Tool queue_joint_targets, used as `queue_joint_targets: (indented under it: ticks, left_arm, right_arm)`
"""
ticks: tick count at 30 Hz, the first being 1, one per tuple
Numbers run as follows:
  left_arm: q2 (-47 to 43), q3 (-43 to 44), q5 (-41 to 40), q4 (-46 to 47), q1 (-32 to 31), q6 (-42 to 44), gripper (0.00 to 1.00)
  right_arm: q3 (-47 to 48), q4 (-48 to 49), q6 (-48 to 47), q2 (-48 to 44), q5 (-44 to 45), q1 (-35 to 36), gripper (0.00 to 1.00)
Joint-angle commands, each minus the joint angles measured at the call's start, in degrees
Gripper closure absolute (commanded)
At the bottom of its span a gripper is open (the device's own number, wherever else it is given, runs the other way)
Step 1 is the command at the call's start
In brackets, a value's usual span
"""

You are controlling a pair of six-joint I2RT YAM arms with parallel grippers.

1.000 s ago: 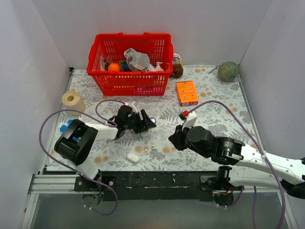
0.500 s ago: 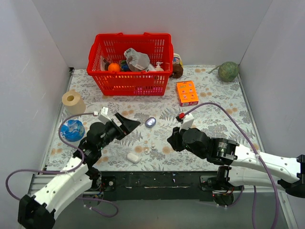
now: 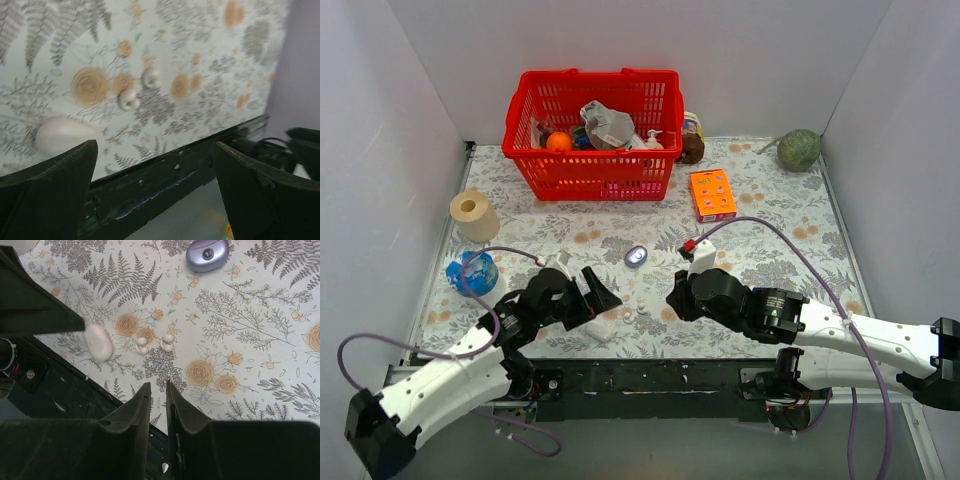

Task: Insert the wireless bluetooth earbuds into the charging case
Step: Pick up the charging case at the center of the board.

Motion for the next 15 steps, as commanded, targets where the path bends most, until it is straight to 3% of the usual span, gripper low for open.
queue_joint_targets:
  ticks: [1, 4, 9, 15]
  left_arm:
    - [9.67, 4.25, -11.28, -12.21, -9.19, -4.27, 0.02]
    - [13.72, 6.02, -16.65, -17.57, -13.25, -8.06, 0.02]
    - [13.11, 7.43, -19.91, -22.15, -15.73, -11.14, 0.02]
    - [22.93, 10.67, -22.28, -22.77, -18.98, -8.0, 0.02]
  right_arm:
    - [-0.39, 1.22, 1.53, -0.6, -1.17, 0.11, 0.75]
    - [-1.35, 1.21, 1.8, -1.48, -1.43, 0.11, 0.75]
    - [-3.2, 1.82, 1.63, -2.45, -1.61, 0.11, 0.74]
    - [-6.53, 3.14, 1.36, -4.29, -1.78, 0.11, 0.75]
